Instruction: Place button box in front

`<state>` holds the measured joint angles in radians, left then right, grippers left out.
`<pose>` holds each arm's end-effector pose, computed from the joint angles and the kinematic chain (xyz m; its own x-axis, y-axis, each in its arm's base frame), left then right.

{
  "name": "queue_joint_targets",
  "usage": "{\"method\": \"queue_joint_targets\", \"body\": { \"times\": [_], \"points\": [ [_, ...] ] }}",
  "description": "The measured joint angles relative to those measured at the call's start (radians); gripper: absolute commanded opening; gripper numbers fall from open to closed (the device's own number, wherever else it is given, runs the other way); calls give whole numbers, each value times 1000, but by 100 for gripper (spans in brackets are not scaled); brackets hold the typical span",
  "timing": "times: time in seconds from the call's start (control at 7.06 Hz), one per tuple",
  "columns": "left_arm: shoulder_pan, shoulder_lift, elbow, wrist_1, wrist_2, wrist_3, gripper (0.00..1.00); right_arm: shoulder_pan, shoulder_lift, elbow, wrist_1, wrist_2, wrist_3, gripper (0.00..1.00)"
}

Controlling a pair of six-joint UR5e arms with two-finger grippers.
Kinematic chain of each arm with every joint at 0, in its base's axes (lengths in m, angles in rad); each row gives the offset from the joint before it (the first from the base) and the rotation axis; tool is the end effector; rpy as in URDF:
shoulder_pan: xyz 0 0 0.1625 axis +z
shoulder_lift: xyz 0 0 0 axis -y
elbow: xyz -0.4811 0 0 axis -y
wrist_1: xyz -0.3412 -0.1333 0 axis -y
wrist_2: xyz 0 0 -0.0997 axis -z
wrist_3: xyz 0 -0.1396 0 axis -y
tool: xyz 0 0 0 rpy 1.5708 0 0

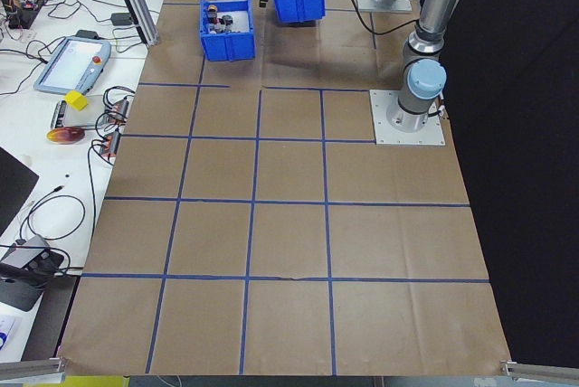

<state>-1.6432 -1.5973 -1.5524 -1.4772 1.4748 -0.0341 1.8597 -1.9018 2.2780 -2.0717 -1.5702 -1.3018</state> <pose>-0.1799 -0.4533 0.5107 -0.9941 0.0462 0.0984 0.0382 0.9959 -0.0821 0.2069 -0.2278 0.3660 0.0178 -0.9926 0.1198 -0.9992 -0.0220 -0.0336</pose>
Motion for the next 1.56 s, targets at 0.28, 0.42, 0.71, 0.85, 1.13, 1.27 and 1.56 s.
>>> {"method": "queue_joint_targets", "body": {
  "times": [0.28, 0.42, 0.71, 0.85, 1.13, 1.27, 1.56],
  "points": [
    [42, 21, -34, -19, 2, 45, 99, 125, 43, -2, -63, -2, 115, 10],
    [49, 32, -43, -25, 4, 49, 99, 173, 64, -2, -88, -7, 168, 10],
    [52, 57, -66, -61, 71, 45, 99, 236, 99, -3, -109, -19, 246, 11],
    [51, 72, -87, -70, 86, 39, 99, 262, 116, -3, -122, -23, 275, 21],
    [50, 94, -135, -65, 90, 32, 99, 288, 147, -3, -155, -31, 314, 100],
    [49, 99, -147, -61, 90, 30, 99, 291, 154, -3, -166, -33, 328, 100],
    [48, 103, -139, -62, 67, 29, 99, 281, 144, -32, -143, -47, 329, 100]
  ]
}}
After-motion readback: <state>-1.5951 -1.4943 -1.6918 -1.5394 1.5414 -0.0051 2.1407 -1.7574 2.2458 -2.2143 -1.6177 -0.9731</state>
